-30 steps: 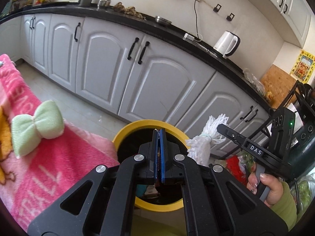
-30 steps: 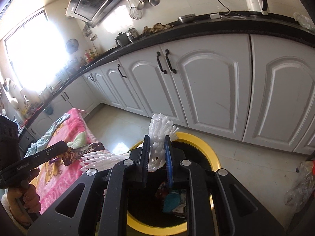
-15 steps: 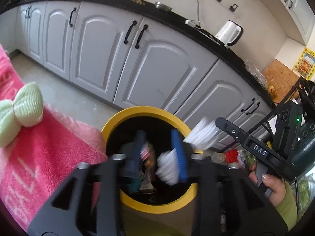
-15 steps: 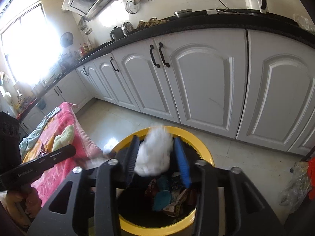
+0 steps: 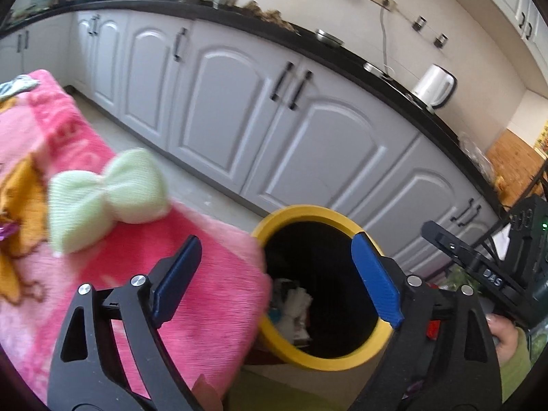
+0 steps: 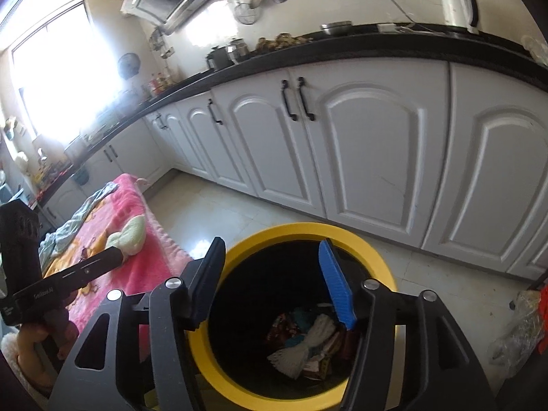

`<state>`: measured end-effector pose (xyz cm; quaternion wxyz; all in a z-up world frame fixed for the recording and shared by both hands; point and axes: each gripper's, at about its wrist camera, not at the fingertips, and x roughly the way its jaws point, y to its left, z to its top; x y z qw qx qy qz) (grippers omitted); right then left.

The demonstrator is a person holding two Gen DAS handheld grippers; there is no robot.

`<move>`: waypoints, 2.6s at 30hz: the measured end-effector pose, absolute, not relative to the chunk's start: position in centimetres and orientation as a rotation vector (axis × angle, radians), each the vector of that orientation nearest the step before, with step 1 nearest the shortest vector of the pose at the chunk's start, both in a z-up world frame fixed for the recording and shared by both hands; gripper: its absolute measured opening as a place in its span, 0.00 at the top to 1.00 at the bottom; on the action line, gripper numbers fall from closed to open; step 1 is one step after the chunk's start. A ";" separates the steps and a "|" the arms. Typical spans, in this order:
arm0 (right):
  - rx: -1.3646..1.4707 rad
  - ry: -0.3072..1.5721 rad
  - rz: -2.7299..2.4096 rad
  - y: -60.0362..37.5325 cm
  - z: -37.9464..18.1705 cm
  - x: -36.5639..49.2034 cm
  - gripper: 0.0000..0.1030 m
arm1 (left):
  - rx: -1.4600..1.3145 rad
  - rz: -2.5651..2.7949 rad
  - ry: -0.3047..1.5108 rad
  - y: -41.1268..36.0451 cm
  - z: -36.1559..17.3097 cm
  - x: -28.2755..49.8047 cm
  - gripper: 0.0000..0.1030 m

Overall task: Collect trash
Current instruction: 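Move both open tools back to the purple wrapper and green bow sponge, then grasp the purple wrapper with the left gripper while the right gripper grasps the green bow sponge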

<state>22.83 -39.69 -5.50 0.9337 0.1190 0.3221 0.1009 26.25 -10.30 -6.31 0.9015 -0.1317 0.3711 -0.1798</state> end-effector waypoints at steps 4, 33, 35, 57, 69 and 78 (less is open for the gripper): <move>0.203 0.652 0.252 -37.3 -4.7 23.2 0.37 | -0.315 -0.304 0.745 -6.8 -5.9 26.0 0.11; -0.041 0.655 0.535 -19.7 -3.3 24.5 0.23 | -0.497 -0.031 0.650 8.9 -6.1 22.8 0.11; -0.051 0.654 0.547 -18.7 -3.3 24.7 0.22 | -0.504 -0.017 0.652 9.5 -6.3 22.6 0.11; -0.082 0.817 0.587 -11.7 -8.1 33.6 0.18 | -0.595 0.032 0.766 13.1 -10.0 24.3 0.11; 0.012 0.949 0.586 -11.5 -11.5 38.0 0.37 | -0.610 0.105 0.812 13.7 -12.6 26.2 0.53; 0.049 0.895 0.587 -13.3 -10.3 37.0 0.67 | -0.634 0.107 0.805 14.8 -13.0 25.5 0.79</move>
